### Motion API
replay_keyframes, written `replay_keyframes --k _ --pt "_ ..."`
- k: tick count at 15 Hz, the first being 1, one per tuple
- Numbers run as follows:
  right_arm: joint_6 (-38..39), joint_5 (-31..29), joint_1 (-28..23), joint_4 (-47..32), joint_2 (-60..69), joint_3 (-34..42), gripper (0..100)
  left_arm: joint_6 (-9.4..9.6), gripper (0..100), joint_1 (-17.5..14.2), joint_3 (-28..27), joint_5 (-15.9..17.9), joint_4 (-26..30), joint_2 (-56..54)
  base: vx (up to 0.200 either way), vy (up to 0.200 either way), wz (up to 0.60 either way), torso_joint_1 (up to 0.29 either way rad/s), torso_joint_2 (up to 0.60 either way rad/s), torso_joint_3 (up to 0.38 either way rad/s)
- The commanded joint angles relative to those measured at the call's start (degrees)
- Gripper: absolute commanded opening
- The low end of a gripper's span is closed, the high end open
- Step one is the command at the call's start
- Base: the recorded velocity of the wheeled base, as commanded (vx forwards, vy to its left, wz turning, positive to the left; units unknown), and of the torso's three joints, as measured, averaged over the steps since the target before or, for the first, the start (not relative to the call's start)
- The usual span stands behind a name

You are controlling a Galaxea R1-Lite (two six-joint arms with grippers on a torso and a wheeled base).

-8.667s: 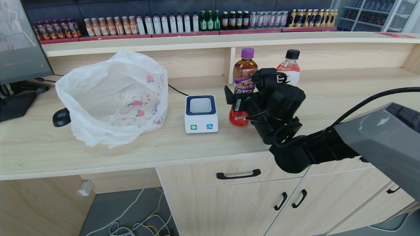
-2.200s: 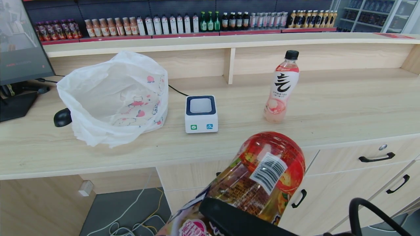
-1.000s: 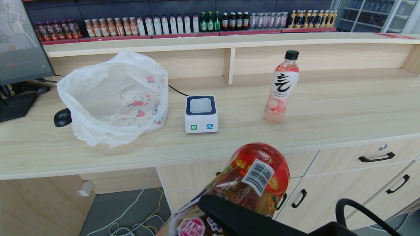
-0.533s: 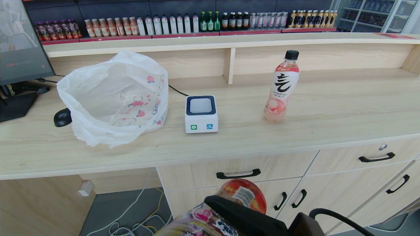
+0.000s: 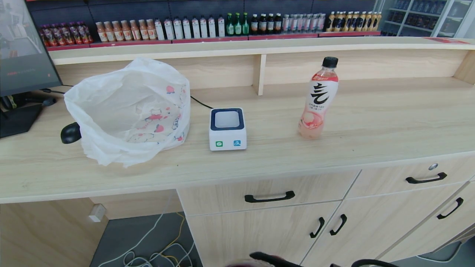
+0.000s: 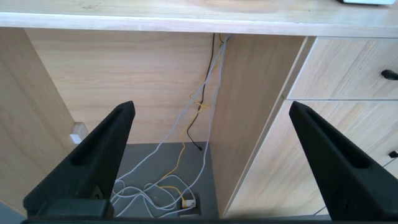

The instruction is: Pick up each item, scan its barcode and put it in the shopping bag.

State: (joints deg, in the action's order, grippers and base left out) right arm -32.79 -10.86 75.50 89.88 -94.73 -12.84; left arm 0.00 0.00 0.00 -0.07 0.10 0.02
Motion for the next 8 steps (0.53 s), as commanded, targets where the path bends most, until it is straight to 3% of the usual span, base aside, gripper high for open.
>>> replay_keyframes --k 1,4,8 --pt "5.55 3.65 -2.02 0.12 1.57 1.67 0 -0.09 100 0.00 0.00 -0.01 -0.01 -0.02 0.000 0.000 0.00 0.000 0.00 0.000" --pt "17.94 4.97 -4.13 0.12 1.92 -1.67 0 0.00 100 0.00 0.00 -0.01 -0.01 -0.02 0.000 0.000 0.00 0.000 0.00 0.000" --pt "25.50 2.16 -5.27 -0.41 4.12 -3.07 0 0.00 100 0.00 0.00 -0.01 -0.01 -0.02 0.000 0.000 0.00 0.000 0.00 0.000"
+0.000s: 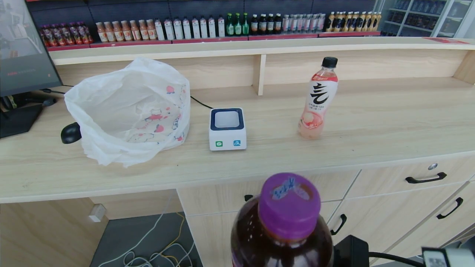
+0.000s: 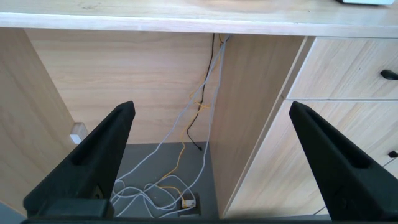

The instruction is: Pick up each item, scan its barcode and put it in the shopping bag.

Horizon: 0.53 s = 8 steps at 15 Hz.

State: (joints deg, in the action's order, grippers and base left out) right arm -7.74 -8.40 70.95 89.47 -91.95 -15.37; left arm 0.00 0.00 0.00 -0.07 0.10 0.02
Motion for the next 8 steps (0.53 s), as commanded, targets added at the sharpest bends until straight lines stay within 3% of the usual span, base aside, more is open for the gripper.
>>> replay_keyframes --k 1,5,8 --pt "2.29 -3.11 -1.25 -0.35 1.87 -0.36 0 0.00 100 0.09 0.00 -0.01 -0.01 -0.02 0.000 0.000 0.00 0.000 0.00 0.000" --pt "3.43 -4.70 -2.48 -1.49 3.36 0.78 0 0.00 100 0.00 0.00 -0.01 -0.01 -0.02 0.000 0.000 0.00 0.000 0.00 0.000" --pt "4.23 -4.52 -8.63 -1.40 7.31 4.56 0 0.00 100 0.00 0.00 -0.01 -0.01 -0.02 0.000 0.000 0.00 0.000 0.00 0.000"
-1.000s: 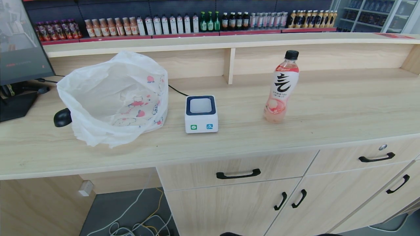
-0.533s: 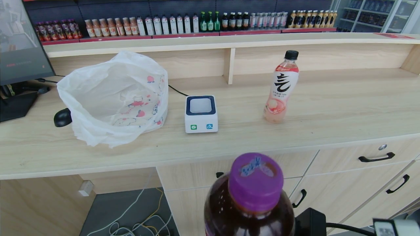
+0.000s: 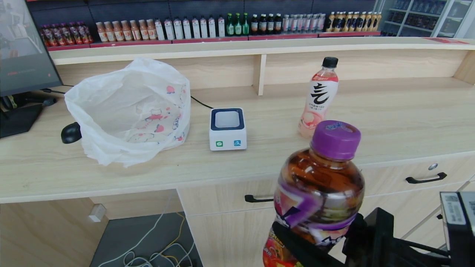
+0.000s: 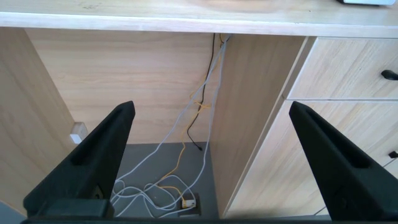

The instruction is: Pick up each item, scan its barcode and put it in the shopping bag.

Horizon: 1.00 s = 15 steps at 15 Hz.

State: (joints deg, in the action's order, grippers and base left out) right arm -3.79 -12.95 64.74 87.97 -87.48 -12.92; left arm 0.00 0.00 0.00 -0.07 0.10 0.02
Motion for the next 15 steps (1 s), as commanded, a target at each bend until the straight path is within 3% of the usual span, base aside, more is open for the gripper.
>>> replay_keyframes --k 1,6,11,12,15 --pt "0.54 -0.15 -4.36 0.10 4.25 3.69 0 0.00 100 0.09 0.00 -0.01 -0.01 -0.02 0.000 0.000 0.00 0.000 0.00 0.000" --pt "3.00 0.91 -19.74 -0.16 6.53 2.46 0 -0.09 100 0.00 0.00 -0.01 -0.01 -0.02 0.000 0.000 0.00 0.000 0.00 0.000" --pt "3.09 0.55 -26.78 -0.08 4.42 -2.90 0 -0.18 100 0.00 0.00 -0.01 -0.01 -0.02 0.000 0.000 0.00 0.000 0.00 0.000" --pt "3.53 0.73 -30.29 -0.08 3.98 -4.74 0 -0.18 100 0.00 0.00 -0.01 -0.01 -0.02 0.000 0.000 0.00 0.000 0.00 0.000" --pt "3.97 0.73 -31.17 -0.08 3.02 -6.33 0 -0.18 100 0.00 0.00 -0.01 -0.01 -0.02 0.000 0.000 0.00 0.000 0.00 0.000"
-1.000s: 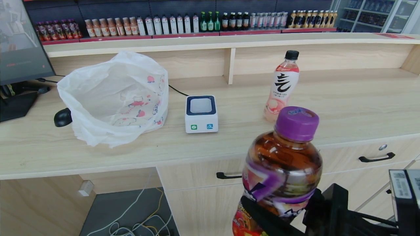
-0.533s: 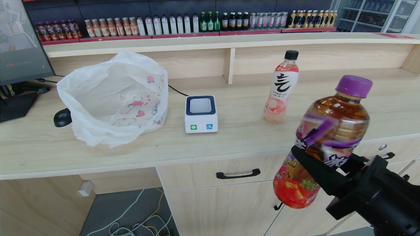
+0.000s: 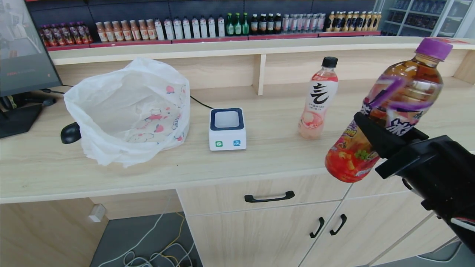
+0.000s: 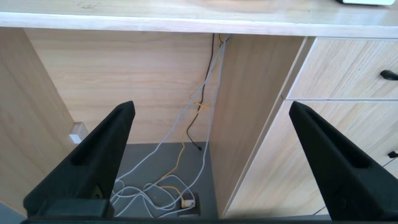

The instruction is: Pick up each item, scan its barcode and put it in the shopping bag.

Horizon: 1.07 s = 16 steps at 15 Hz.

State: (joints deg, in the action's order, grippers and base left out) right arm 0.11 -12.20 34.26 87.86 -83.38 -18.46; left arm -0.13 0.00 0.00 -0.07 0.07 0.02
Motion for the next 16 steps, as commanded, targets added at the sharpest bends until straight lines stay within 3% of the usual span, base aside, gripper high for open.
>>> replay_keyframes --k 1,6,16 --pt "0.07 -0.01 -0.68 0.03 -1.43 -1.76 0 -0.04 100 0.00 0.00 -0.01 0.01 -0.02 0.000 0.000 0.00 0.000 0.00 0.000" --pt "0.77 0.16 -3.23 0.12 -5.83 -7.91 0 -0.13 100 0.00 0.00 -0.01 0.01 -0.02 0.000 0.200 0.00 0.004 0.01 0.000" --pt "0.86 0.25 -3.49 0.30 -5.65 -8.26 0 -0.13 100 0.00 0.00 -0.01 0.01 -0.02 0.000 0.200 0.00 0.004 0.00 0.003"
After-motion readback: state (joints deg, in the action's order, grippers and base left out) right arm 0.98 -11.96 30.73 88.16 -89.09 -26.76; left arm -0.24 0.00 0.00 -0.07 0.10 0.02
